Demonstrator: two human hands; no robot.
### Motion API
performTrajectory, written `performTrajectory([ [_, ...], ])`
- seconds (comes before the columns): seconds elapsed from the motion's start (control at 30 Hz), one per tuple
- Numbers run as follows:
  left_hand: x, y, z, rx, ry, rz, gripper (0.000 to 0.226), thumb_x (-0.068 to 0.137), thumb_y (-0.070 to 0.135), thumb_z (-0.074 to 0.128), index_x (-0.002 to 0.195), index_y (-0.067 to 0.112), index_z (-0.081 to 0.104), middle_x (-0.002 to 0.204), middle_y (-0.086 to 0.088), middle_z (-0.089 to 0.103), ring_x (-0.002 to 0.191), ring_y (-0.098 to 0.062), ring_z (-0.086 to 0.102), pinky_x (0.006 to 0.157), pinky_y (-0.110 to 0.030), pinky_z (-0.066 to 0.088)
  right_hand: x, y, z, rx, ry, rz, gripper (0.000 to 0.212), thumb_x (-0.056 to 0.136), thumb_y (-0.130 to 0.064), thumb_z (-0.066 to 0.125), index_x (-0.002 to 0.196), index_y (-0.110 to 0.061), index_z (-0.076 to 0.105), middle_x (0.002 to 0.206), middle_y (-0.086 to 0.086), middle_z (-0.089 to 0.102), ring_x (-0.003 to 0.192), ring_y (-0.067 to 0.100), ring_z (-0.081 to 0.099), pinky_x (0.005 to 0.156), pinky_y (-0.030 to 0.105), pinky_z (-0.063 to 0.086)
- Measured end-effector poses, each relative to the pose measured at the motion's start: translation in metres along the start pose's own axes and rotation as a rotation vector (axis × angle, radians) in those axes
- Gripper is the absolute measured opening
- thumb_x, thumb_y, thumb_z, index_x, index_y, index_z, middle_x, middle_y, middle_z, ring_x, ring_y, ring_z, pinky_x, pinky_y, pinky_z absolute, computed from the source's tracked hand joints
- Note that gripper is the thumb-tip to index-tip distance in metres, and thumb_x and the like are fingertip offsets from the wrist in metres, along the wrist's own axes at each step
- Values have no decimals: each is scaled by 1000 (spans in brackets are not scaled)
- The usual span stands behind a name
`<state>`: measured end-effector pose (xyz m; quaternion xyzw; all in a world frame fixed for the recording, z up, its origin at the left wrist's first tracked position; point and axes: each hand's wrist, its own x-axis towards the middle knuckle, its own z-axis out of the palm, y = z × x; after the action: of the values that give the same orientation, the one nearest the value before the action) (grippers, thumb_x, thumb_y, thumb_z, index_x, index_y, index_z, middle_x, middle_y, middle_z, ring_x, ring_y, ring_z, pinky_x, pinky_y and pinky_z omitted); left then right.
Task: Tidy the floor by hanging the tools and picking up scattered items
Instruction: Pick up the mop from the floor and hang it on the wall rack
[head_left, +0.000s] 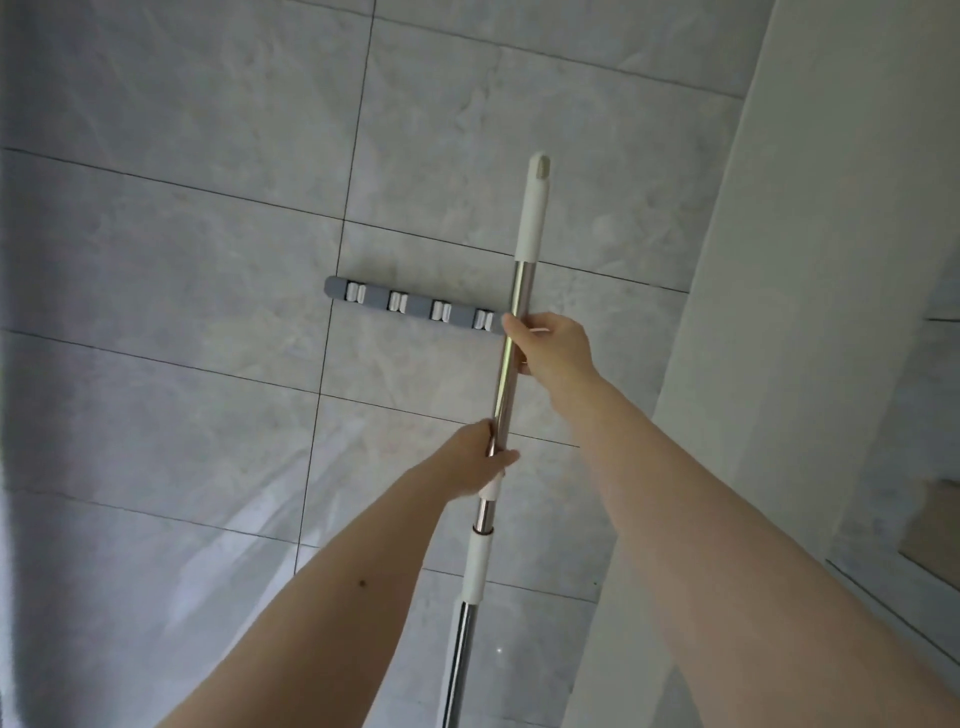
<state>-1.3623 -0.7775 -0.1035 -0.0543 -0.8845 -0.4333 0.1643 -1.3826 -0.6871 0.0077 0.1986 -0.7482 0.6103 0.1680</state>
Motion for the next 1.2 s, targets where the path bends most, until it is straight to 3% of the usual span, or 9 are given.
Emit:
performTrajectory([
  [0.13, 36, -6, -6, 32, -45, 8, 17, 95, 25, 54, 95, 10, 46, 84, -3, 57, 82, -23, 67, 53, -24, 47, 35, 1, 2, -10, 33, -13, 26, 85, -21, 70, 98, 1, 66, 66, 2, 58, 61, 16, 59, 79, 40, 60],
  [0.23, 56, -14, -10, 119, -47, 1, 27, 96, 25, 51, 112, 3, 50, 89, -7, 57, 81, -25, 66, 50, -21, 47, 57, 3, 10, -87, 59, -38, 24, 85, -22, 69, 94, 0, 66, 71, 7, 64, 68, 23, 64, 80, 40, 60],
  [0.43, 91, -27, -14, 233, -21, -21, 39, 100, 29, 42, 123, -2, 45, 118, -21, 61, 106, -33, 63, 92, -41, 51, 90, 16, 27, -219, 148, -74, 23, 84, -23, 69, 88, -1, 73, 86, 21, 74, 85, 35, 72, 83, 49, 57],
  [0.53, 104, -33, -16, 271, -15, -38, 39, 101, 31, 38, 122, -1, 46, 114, -20, 62, 103, -32, 64, 87, -38, 51, 103, 22, 31, -307, 155, -96, 24, 84, -27, 67, 89, -5, 76, 88, 16, 75, 82, 30, 70, 79, 40, 57],
  [0.63, 116, -38, -21, 259, 13, -35, 35, 101, 30, 38, 118, 0, 45, 101, -16, 62, 90, -31, 62, 77, -37, 48, 116, 24, 34, -318, 140, -117, 23, 83, -28, 68, 88, -7, 75, 88, 12, 76, 69, 18, 62, 68, 26, 47],
  [0.87, 142, -35, -35, 273, 27, -98, 28, 100, 26, 44, 116, 4, 41, 70, 2, 49, 60, -11, 49, 56, -22, 40, 149, 18, 39, -341, 91, -135, 21, 81, -28, 70, 90, -8, 74, 93, 10, 75, 88, 24, 69, 85, 38, 56],
  [0.97, 153, -31, -35, 223, 31, -131, 26, 99, 20, 45, 119, 3, 41, 70, 6, 47, 57, -8, 47, 51, -18, 36, 160, 19, 40, -356, 91, -143, 21, 81, -29, 70, 90, -10, 74, 93, 8, 75, 84, 21, 68, 80, 34, 55],
  [1.07, 160, -32, -34, 245, 25, -162, 28, 98, 18, 48, 120, 2, 40, 71, 6, 47, 62, -11, 50, 54, -18, 39, 169, 20, 39, -382, 39, -149, 21, 82, -28, 70, 88, -8, 73, 93, 9, 74, 82, 21, 65, 75, 31, 51],
  [1.2, 167, -37, -35, 314, 25, -194, 37, 99, 20, 47, 127, -4, 39, 92, -9, 56, 88, -25, 63, 70, -28, 50, 178, 19, 38, -418, -39, -139, 16, 82, -22, 72, 80, -6, 73, 86, 12, 70, 78, 20, 60, 79, 33, 51],
])
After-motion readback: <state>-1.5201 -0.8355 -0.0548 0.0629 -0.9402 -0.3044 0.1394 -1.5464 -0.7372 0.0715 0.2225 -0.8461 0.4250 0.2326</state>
